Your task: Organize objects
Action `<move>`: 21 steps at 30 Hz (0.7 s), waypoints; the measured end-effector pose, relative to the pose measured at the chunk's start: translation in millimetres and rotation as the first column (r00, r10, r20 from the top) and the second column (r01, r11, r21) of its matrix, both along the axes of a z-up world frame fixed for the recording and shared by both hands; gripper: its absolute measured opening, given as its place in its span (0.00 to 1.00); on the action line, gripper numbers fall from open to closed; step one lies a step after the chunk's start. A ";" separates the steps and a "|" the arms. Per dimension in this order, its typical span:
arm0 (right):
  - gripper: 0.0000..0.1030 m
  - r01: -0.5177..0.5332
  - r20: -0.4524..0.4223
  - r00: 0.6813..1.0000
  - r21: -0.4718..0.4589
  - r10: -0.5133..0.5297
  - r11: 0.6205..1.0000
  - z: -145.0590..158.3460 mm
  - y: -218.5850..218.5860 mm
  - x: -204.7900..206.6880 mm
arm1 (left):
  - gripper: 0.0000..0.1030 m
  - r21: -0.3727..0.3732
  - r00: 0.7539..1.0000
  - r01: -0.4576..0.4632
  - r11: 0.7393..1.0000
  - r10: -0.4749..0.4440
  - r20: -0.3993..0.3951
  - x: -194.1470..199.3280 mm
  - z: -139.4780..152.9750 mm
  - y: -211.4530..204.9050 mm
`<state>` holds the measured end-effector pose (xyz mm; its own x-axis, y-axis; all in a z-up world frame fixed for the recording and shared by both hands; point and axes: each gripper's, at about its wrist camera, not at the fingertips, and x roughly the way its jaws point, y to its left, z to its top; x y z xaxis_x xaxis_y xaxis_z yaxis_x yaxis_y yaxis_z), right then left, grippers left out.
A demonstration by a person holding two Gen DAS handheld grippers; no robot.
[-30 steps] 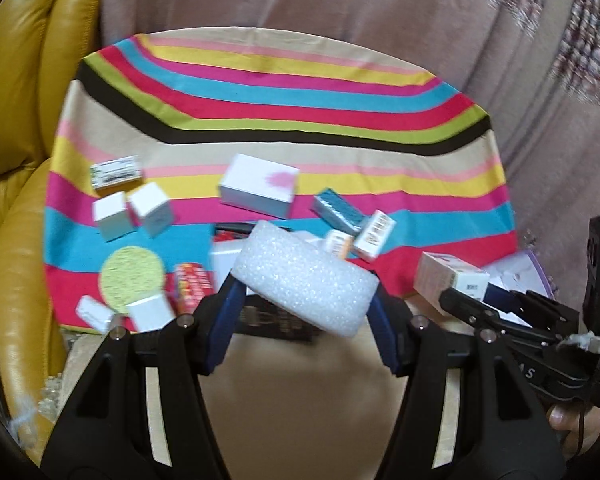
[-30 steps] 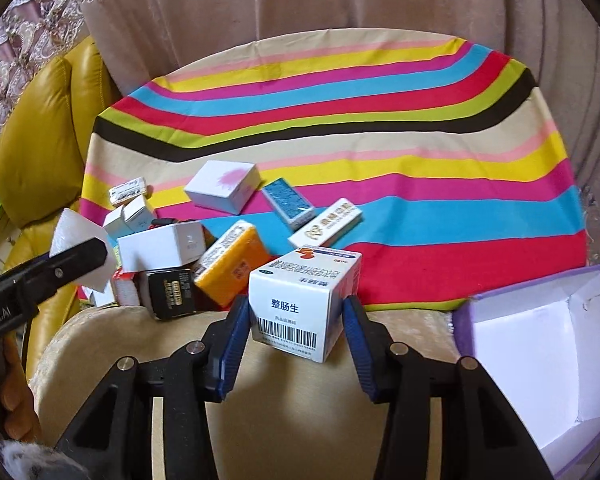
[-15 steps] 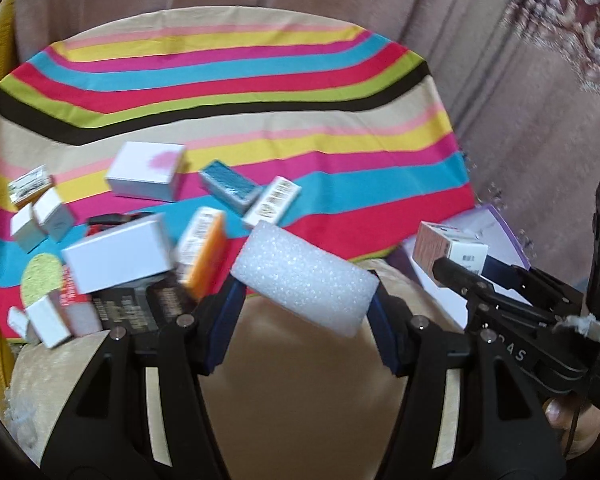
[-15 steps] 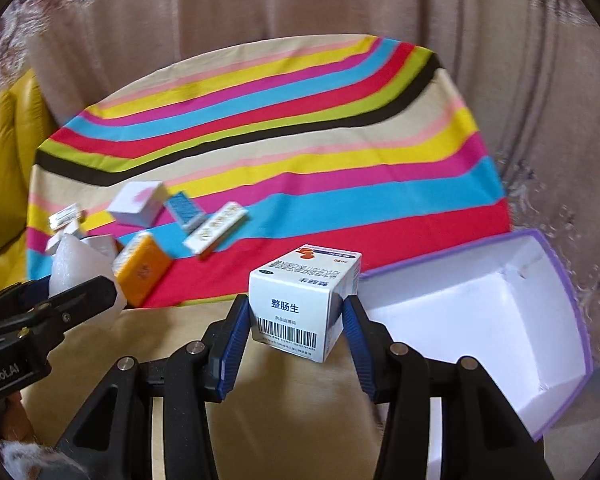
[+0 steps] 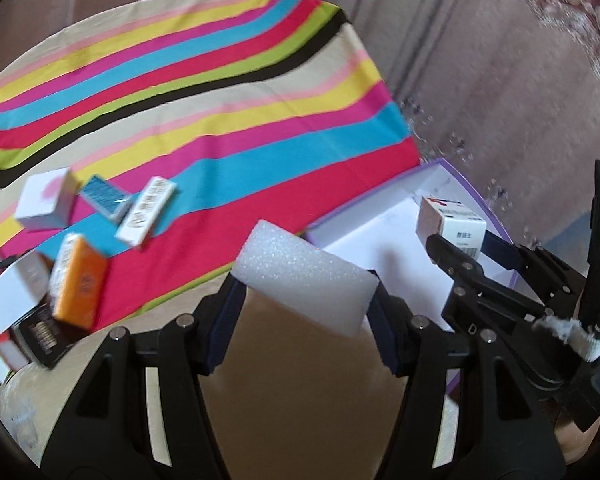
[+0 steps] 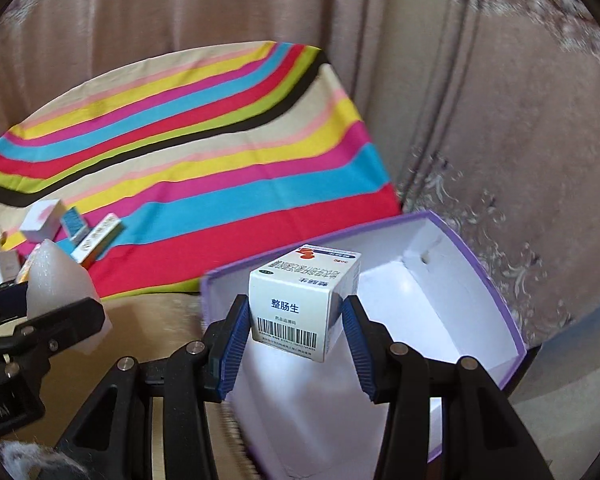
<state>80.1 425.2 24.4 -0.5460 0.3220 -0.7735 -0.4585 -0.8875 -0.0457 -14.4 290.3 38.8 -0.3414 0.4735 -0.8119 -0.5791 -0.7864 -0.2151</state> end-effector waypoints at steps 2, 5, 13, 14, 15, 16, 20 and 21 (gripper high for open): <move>0.47 0.017 -0.003 1.000 -0.040 -0.017 0.999 -3.6 11.6 3.2 | 0.61 -0.008 1.000 0.022 1.000 -0.022 0.010 1.6 -3.9 12.9; 0.47 0.053 -0.001 0.999 -0.076 -0.053 0.996 -10.3 28.8 10.0 | 0.61 -0.009 0.999 0.046 0.999 -0.046 0.019 4.0 -7.0 26.9; 0.47 0.111 0.036 0.993 -0.097 -0.108 0.989 -29.5 53.2 22.0 | 0.62 0.042 0.994 0.082 0.996 -0.085 0.069 -1.5 -13.3 50.7; 0.47 0.115 0.042 0.993 -0.097 -0.111 0.989 -31.2 53.9 23.0 | 0.62 0.052 0.993 0.084 0.995 -0.088 0.077 -1.8 -13.8 51.9; 0.47 0.116 0.047 0.993 -0.098 -0.112 0.988 -32.7 54.1 23.5 | 0.62 0.062 0.992 0.088 0.994 -0.093 0.083 -1.8 -14.1 52.6; 0.48 0.118 0.050 0.992 -0.098 -0.113 0.988 -33.6 54.2 24.2 | 0.63 0.078 0.990 0.094 0.993 -0.101 0.094 -2.4 -14.6 54.3; 0.48 0.125 0.057 0.991 -0.102 -0.119 0.987 -36.7 54.2 24.1 | 0.77 0.108 0.988 0.096 0.990 -0.108 0.112 -3.0 -15.0 55.0; 0.49 0.124 0.056 0.991 -0.107 -0.119 0.986 -36.0 53.7 24.6 | 0.78 0.114 0.987 0.093 0.989 -0.106 0.117 -3.5 -15.0 54.3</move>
